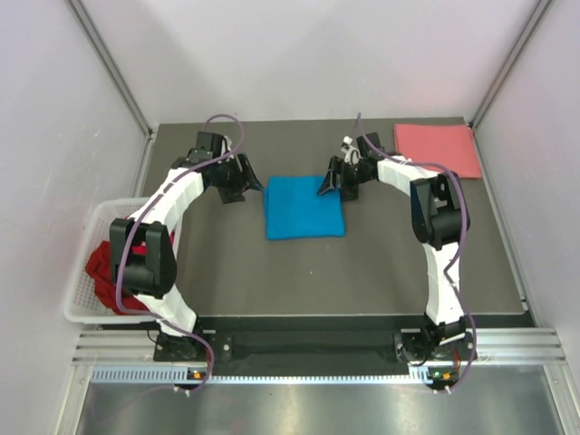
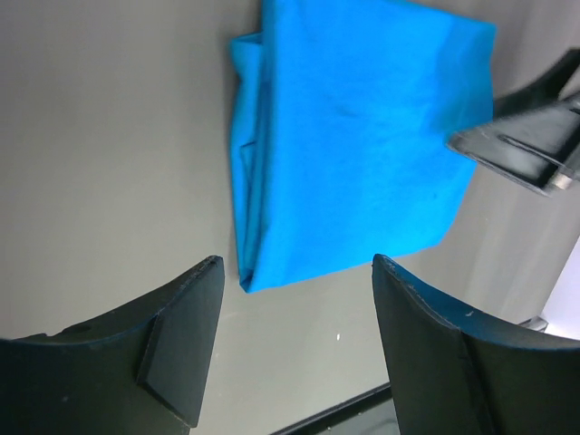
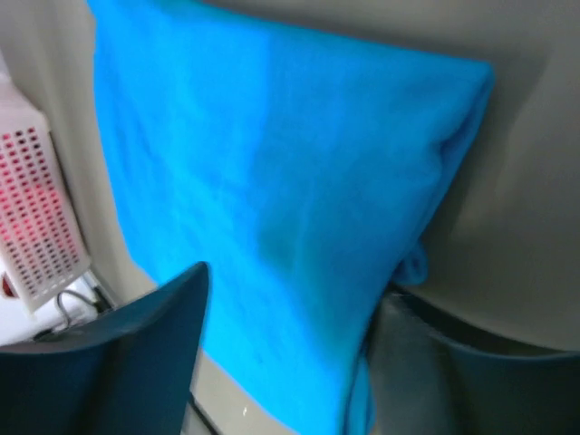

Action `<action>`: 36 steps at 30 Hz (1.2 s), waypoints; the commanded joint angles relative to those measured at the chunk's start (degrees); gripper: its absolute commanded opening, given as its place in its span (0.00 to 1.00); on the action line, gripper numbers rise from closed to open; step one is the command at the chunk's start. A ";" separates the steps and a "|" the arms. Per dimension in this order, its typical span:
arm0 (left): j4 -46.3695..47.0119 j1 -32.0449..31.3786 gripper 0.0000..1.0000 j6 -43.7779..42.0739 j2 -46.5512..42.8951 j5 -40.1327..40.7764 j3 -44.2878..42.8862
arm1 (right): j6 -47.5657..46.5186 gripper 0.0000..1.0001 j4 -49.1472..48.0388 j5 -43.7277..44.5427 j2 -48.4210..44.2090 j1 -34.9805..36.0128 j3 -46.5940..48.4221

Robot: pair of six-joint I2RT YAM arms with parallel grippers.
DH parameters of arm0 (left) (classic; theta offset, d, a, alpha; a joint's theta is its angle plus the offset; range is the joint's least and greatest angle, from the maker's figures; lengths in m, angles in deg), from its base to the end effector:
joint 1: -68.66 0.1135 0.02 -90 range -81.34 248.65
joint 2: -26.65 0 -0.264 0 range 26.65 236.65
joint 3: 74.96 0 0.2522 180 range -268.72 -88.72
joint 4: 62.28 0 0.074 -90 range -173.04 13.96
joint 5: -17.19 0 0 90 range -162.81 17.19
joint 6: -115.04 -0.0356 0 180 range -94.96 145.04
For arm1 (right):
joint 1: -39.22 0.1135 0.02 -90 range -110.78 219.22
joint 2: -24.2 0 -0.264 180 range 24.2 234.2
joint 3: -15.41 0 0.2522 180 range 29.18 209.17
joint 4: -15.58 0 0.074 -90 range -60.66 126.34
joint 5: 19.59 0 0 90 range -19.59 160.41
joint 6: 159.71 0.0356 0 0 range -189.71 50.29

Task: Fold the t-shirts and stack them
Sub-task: Neatly place the folded tshirt to the corner

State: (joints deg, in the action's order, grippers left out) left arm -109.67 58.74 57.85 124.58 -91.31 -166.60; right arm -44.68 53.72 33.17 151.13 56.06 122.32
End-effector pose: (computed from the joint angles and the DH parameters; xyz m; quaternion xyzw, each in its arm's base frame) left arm 0.3634 -0.0750 0.2605 -0.1370 0.9291 -0.2543 0.2308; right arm 0.4432 0.1567 0.1513 -0.0223 0.9152 0.3797 0.1331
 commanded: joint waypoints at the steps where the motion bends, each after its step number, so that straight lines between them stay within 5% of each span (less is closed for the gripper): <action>1: -2.67 -0.02 0.71 -0.83 -3.97 0.92 0.45 | 1.94 0.60 -6.89 3.22 4.46 2.49 1.07; 5: -4.43 -0.02 0.71 -0.91 -6.51 0.48 1.25 | 1.24 0.27 -6.28 2.25 6.92 2.67 4.85; 6: -4.95 -0.02 0.71 -0.91 -7.05 0.40 1.51 | 0.81 0.09 -5.84 2.17 7.01 2.41 5.46; 8: -5.31 -0.02 0.71 -0.56 -8.80 0.05 2.82 | -0.60 0.00 -4.52 2.43 6.66 2.23 6.70; 23: -7.16 -0.02 0.70 4.45 -24.62 -0.48 14.95 | -24.68 0.00 14.55 23.15 -7.05 2.06 15.49; 30: -5.93 -0.11 0.70 4.18 -22.61 -2.59 16.45 | -35.04 0.00 15.78 36.78 -10.83 1.71 18.65; 36: -4.69 -0.28 0.69 4.01 -17.78 -4.53 16.80 | -42.08 0.00 21.14 43.46 -5.31 -2.24 31.20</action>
State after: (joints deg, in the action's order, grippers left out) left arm -116.25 58.72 61.59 105.69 -94.33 -150.41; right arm -80.98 73.28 69.72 144.71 56.52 146.12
